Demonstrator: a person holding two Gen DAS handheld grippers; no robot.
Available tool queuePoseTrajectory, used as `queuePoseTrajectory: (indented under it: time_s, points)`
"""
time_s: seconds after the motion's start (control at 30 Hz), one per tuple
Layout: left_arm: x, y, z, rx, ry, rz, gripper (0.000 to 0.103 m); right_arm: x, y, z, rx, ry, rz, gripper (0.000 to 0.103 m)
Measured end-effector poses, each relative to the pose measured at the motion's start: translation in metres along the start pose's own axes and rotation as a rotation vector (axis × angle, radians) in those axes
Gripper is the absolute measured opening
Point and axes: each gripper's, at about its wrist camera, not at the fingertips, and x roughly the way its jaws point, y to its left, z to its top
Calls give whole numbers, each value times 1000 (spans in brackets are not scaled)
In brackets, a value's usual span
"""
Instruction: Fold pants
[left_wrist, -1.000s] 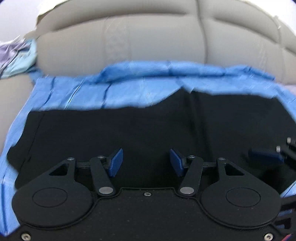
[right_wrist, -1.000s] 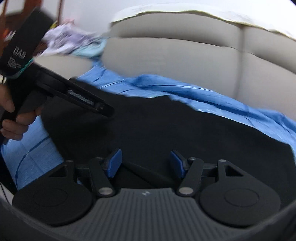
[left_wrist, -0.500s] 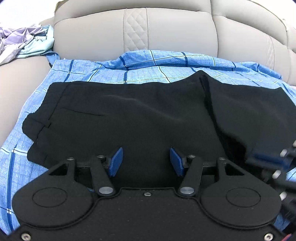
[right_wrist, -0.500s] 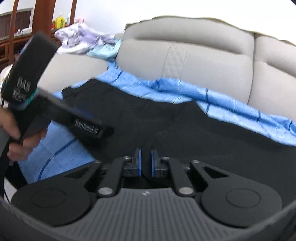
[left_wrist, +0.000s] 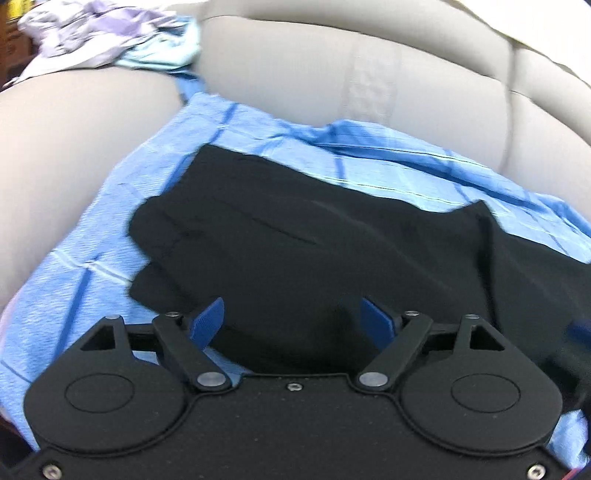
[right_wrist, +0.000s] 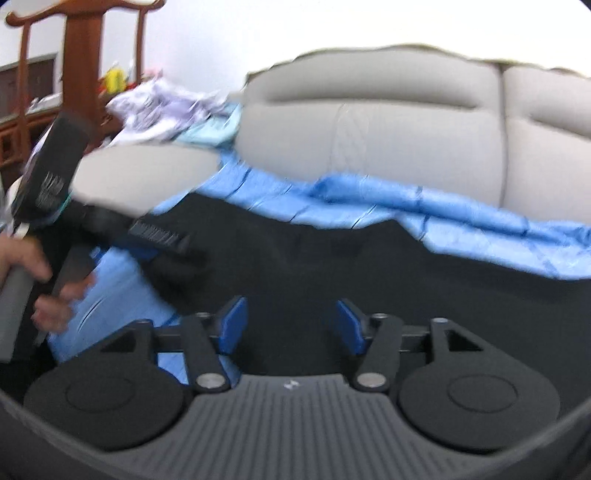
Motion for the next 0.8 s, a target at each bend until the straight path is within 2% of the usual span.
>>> queuePoseTrajectory:
  time_s: [0.17, 0.23, 0.37, 0.4, 0.5, 0.63, 0.7, 0.8]
  points:
    - [-3, 26, 2, -72, -32, 60, 90, 21, -14, 3, 44, -31, -282, 81]
    - [-5, 40, 3, -112, -46, 81, 91, 32, -21, -5, 73, -11, -352, 82]
    - [1, 67, 8, -202, -47, 103, 94, 52, -30, -26, 117, 76, -383, 83]
    - [3, 74, 8, -225, -50, 104, 94, 52, -26, -30, 111, 49, -390, 87]
    - [12, 94, 11, -343, -51, 99, 94, 53, -21, -33, 91, 38, -401, 90]
    - [27, 117, 11, -508, -32, 22, 96, 50, -19, -36, 111, 25, -404, 94]
    - [33, 122, 13, -534, -59, 5, 98, 50, -19, -37, 108, 16, -403, 94]
    - [41, 124, 22, -556, -34, 21, 98, 50, -20, -37, 112, 11, -403, 94]
